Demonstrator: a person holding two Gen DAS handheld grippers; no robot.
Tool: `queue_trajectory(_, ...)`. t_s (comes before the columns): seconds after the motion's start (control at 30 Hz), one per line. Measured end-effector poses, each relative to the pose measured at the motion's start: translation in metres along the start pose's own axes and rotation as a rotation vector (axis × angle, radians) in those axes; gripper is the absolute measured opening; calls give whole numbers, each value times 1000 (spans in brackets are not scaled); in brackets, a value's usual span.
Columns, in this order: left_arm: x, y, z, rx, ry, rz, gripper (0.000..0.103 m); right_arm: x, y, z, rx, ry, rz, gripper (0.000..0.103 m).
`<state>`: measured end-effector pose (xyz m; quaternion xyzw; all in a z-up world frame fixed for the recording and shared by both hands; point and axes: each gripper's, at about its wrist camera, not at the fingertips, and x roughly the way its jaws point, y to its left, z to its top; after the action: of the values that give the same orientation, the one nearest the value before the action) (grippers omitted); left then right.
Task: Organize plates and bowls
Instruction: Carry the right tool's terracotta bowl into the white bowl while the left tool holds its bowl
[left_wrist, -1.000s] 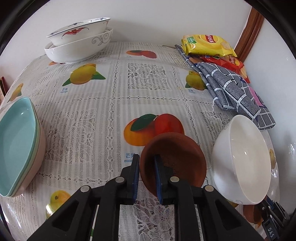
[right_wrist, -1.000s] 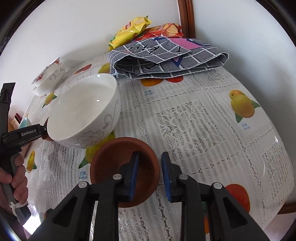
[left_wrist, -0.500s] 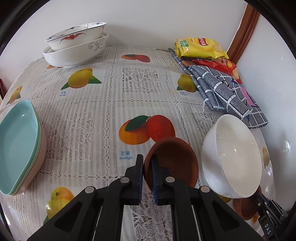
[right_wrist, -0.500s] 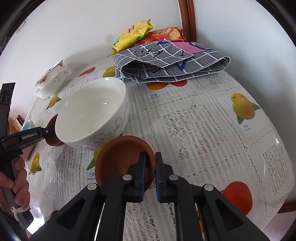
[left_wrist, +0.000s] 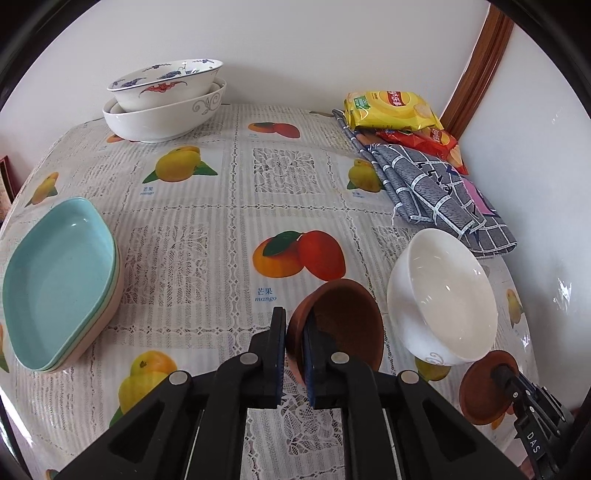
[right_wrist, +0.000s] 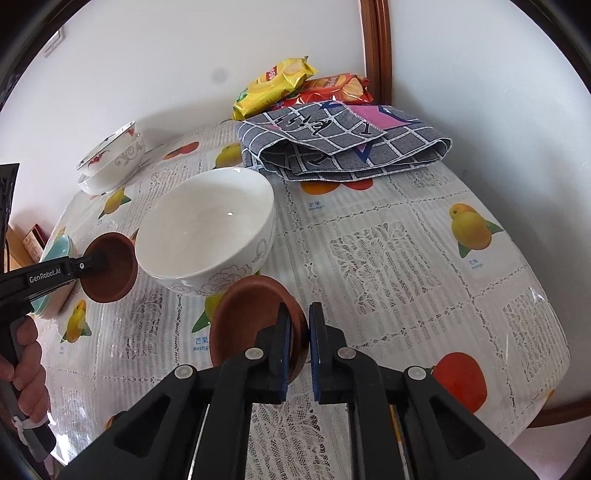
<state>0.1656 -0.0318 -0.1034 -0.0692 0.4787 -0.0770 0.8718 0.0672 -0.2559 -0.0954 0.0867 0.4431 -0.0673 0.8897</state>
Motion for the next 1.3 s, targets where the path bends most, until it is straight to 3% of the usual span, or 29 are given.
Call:
queue_trajectory(0.63, -57, 14, 7, -12, -97, -8, 9, -43, 22, 30, -42, -111, -1, 9)
queue_trajectory(1.3, -56, 32, 38, -23, -121, 20, 9, 10, 56, 68, -91, -70, 13, 9)
